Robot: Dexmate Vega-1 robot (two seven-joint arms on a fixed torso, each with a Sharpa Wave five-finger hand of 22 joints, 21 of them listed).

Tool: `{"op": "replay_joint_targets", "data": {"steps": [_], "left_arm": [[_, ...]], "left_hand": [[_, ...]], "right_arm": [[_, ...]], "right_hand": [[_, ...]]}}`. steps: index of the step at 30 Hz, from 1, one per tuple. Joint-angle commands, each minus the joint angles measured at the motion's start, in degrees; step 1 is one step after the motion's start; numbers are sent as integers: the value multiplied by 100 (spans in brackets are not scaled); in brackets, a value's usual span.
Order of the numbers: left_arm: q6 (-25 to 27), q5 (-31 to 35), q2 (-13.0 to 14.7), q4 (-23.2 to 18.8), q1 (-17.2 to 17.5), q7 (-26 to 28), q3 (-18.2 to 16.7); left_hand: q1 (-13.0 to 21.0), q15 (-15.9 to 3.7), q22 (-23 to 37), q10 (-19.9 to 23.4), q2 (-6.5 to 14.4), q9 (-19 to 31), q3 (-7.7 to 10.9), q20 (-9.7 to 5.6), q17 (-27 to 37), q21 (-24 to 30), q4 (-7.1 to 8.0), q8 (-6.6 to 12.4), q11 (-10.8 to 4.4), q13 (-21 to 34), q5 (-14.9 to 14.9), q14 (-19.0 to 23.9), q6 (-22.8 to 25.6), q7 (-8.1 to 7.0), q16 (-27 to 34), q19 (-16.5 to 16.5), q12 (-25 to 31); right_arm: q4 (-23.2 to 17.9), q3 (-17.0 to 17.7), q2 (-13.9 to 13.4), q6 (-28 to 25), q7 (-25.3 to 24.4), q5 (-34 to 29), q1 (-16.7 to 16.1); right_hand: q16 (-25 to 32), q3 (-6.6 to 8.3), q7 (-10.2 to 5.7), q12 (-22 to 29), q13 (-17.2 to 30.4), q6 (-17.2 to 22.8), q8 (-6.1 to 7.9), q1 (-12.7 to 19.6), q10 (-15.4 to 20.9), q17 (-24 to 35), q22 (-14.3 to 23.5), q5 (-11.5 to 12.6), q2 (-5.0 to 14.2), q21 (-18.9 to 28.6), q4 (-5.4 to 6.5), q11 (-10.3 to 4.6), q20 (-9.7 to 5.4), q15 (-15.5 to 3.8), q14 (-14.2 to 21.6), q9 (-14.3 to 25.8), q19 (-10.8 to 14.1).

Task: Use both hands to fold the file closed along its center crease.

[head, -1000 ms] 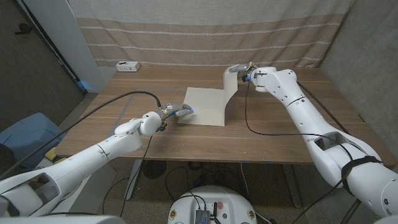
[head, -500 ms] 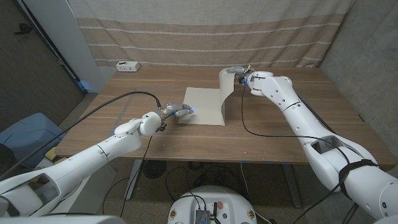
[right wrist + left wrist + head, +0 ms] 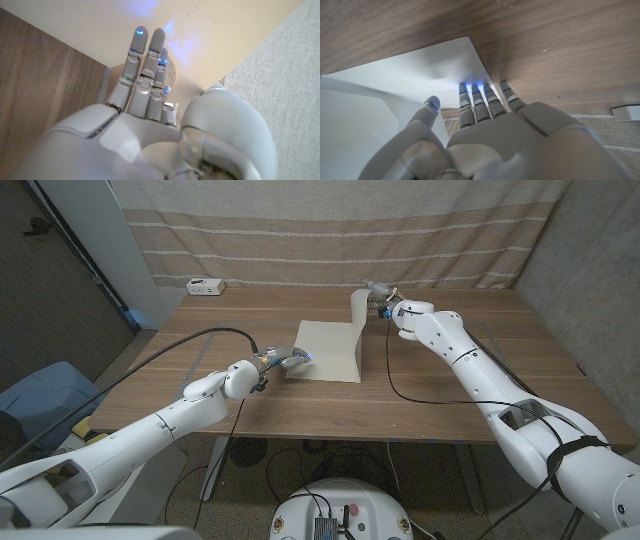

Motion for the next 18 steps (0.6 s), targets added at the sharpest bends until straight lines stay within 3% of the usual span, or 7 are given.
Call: {"op": "replay_joint_targets", "data": {"steps": [1, 4, 9, 13, 15, 18], "left_arm": [[34, -11, 0, 12, 10, 18, 3], [35, -5, 4, 10, 12, 27, 4], [30, -9, 13, -2, 22, 37, -2], [29, -12, 29, -28, 38, 55, -18], [27, -14, 39, -43, 48, 66, -28], [-11, -11, 51, -66, 88, 162, -61]], "left_hand": [[-34, -75, 14, -16, 1, -1, 33, -3, 12, -6, 45, -13, -11, 28, 39, 22, -50, -8, -15, 28, -19], [-36, -71, 15, -20, 6, -1, 36, -11, 12, -8, 49, -15, -5, 28, 40, 19, -57, -5, -16, 31, -22], [-40, -75, 15, -30, 18, 0, 43, -7, 13, -14, 59, -18, -10, 29, 41, 15, -69, -16, -17, 32, -28], [-43, -75, 16, -34, 23, 0, 46, -10, 14, -17, 64, -21, -9, 29, 42, 15, -77, -8, -17, 34, -30], [-46, -78, 16, -38, 26, 1, 48, -12, 14, -20, 69, -22, 5, 29, 42, 17, -83, -16, -16, 35, -33], [-49, -62, 16, -44, 28, 1, 50, 11, 14, -20, 73, -20, 2, 29, 42, 12, -82, -14, -18, 44, -36]], "right_arm": [[531, -9, 39, 976, 1200, 312, -90], [701, 6, 78, 1161, 1545, 425, -81], [1071, 15, 156, 1459, 2225, 603, -16], [1048, -79, 109, 1654, 2244, 421, -25], [1049, -130, 69, 1713, 2284, 332, -8], [1084, -221, 26, 1904, 2326, 132, 5]], "right_hand": [[3, -128, -32, -91, 19, -462, -66, -465, -183, -41, 3, -21, -24, -141, 183, 128, 123, 150, -154, 15, 6], [4, -270, -41, -198, 18, -800, -53, -853, -363, -87, 3, -30, -47, -276, 279, 191, 207, 305, -280, 13, -20], [-19, -442, -97, -386, 7, -1166, -16, -1353, -644, -178, 7, 14, -28, -496, 322, 197, 255, 390, -532, 3, -99], [-57, -466, -105, -473, 4, -1254, 2, -1499, -780, -220, 10, 34, 37, -628, 305, 197, 284, 460, -765, -5, -232], [-45, -328, -109, -530, 3, -1242, 32, -1387, -850, -253, 15, 64, 232, -721, 181, 196, 250, 419, -923, -16, -297], [3, 6, -96, -581, 4, -957, 114, -941, -850, -351, 20, 73, 396, -882, -192, 195, 225, 371, -1060, -24, -357]]}}
